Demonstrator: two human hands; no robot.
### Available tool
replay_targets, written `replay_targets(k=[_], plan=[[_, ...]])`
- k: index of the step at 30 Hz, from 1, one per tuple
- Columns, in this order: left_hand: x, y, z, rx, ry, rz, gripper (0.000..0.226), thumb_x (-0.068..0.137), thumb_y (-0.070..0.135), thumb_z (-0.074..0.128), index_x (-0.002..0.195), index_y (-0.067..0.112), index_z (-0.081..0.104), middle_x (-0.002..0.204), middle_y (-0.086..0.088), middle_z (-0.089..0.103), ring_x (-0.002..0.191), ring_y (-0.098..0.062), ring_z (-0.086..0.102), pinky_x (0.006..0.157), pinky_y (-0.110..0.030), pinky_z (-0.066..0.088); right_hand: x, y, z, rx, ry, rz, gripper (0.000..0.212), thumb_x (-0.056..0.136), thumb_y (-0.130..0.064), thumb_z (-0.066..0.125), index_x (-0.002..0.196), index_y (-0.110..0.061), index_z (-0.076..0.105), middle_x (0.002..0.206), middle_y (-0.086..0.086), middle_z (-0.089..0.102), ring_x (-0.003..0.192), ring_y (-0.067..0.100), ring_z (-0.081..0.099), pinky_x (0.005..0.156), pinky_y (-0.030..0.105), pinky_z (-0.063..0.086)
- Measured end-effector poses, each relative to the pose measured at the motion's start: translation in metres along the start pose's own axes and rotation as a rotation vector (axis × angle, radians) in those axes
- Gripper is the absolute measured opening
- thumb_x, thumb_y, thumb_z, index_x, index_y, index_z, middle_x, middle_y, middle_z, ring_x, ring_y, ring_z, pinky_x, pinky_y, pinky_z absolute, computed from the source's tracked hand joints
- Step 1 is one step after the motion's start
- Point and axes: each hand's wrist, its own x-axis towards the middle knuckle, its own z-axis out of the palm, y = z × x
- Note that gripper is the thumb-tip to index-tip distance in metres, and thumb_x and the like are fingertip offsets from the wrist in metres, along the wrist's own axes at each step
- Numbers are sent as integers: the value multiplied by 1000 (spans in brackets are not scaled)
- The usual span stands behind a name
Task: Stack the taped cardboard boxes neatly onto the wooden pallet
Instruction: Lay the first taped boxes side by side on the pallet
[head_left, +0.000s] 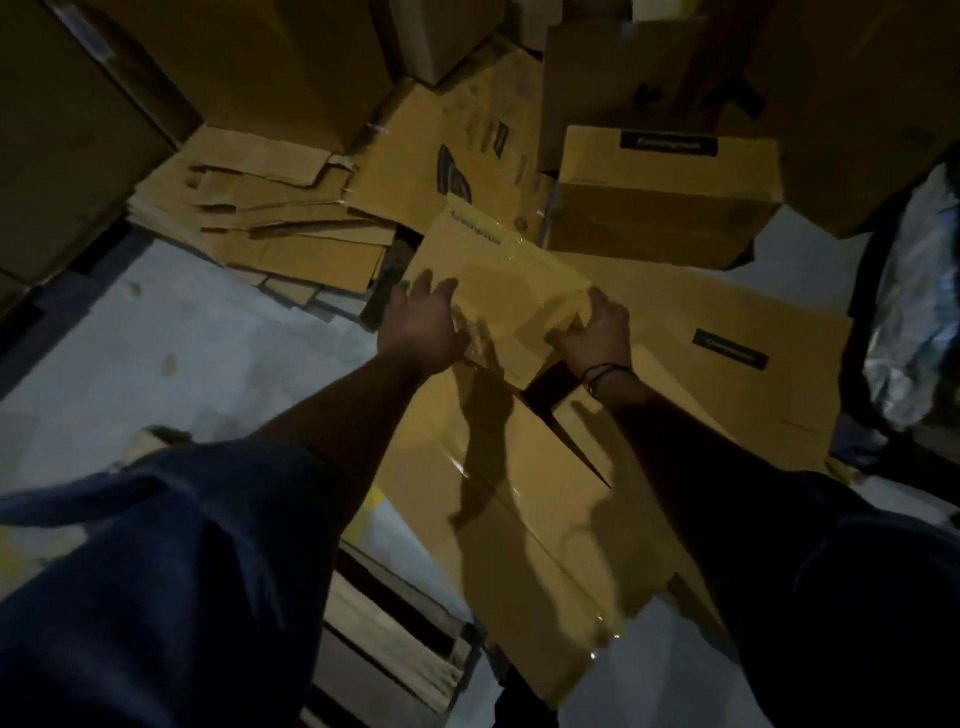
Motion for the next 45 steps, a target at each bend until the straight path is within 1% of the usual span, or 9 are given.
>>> replay_targets(k=[5, 8, 10, 14, 21, 24, 29, 41, 45], plan=[[94, 5, -2, -41, -8, 59, 104, 84, 59, 76, 163, 35, 12, 172, -14, 1, 154, -49, 10, 122, -60, 23, 65, 1, 15, 30, 14, 59, 105, 80, -44, 83, 162, -24, 20, 165, 13, 16, 145, 32, 35, 112, 34, 36], [145, 11, -6, -124, -10, -2, 114, 77, 65, 80, 163, 41, 9, 171, -17, -9, 151, -56, 12, 118, -64, 29, 92, -1, 21, 95, 8, 81, 107, 78, -50, 84, 162, -27, 22, 162, 11, 29, 142, 32, 41, 108, 35, 41], [172, 11, -7, -174, -27, -51, 113, 74, 68, 80, 162, 42, 14, 169, -22, 2, 147, -56, 24, 113, -64, 39, 104, -3, 28, 132, 11, 98, 100, 77, -52, 84, 159, -27, 32, 156, 8, 42, 139, 28, 46, 108, 36, 44], [193, -4, -6, -232, -80, 46, 93, 70, 69, 82, 147, 31, 46, 140, -18, 52, 115, -36, 63, 92, -47, 59, 113, 0, 39, 156, 62, 106, 75, 75, -49, 85, 142, -25, 59, 136, 0, 64, 119, 24, 63, 94, 47, 58], [167, -19, -8, -301, 64, 115, 77, 65, 65, 87, 131, 32, 62, 123, -2, 69, 101, -18, 68, 76, -30, 54, 92, 13, 42, 170, 150, 3, 69, 72, -46, 89, 133, -18, 69, 130, 4, 70, 121, 21, 64, 103, 35, 51], [135, -22, -13, -335, 147, 123, 71, 70, 54, 89, 132, 27, 65, 121, 3, 70, 100, -11, 66, 76, -27, 51, 70, 14, 39, 195, 167, -56, 67, 75, -40, 89, 134, -17, 68, 132, 4, 69, 121, 19, 63, 100, 24, 48], [54, -23, -19, -410, 300, 13, 66, 72, 58, 86, 131, 38, 64, 132, 5, 66, 111, -13, 65, 87, -39, 60, 24, 7, 18, 261, 136, -162, 67, 77, -30, 89, 137, -16, 64, 139, 4, 64, 123, 11, 59, 107, 31, 49], [-233, 14, 38, -739, 639, -244, 61, 70, 62, 85, 124, 38, 71, 127, 6, 69, 112, -10, 66, 90, -39, 59, -144, 74, -36, 98, -56, -431, 66, 80, -33, 85, 139, -44, 59, 162, 4, 37, 145, 23, 41, 112, 45, 47], [-317, 38, 82, -845, 653, -387, 58, 70, 61, 87, 122, 43, 71, 144, 3, 60, 131, -12, 58, 106, -38, 53, -212, 118, -49, 101, -90, -474, 64, 82, -27, 85, 139, -42, 60, 165, 1, 30, 148, 18, 34, 114, 42, 44]])
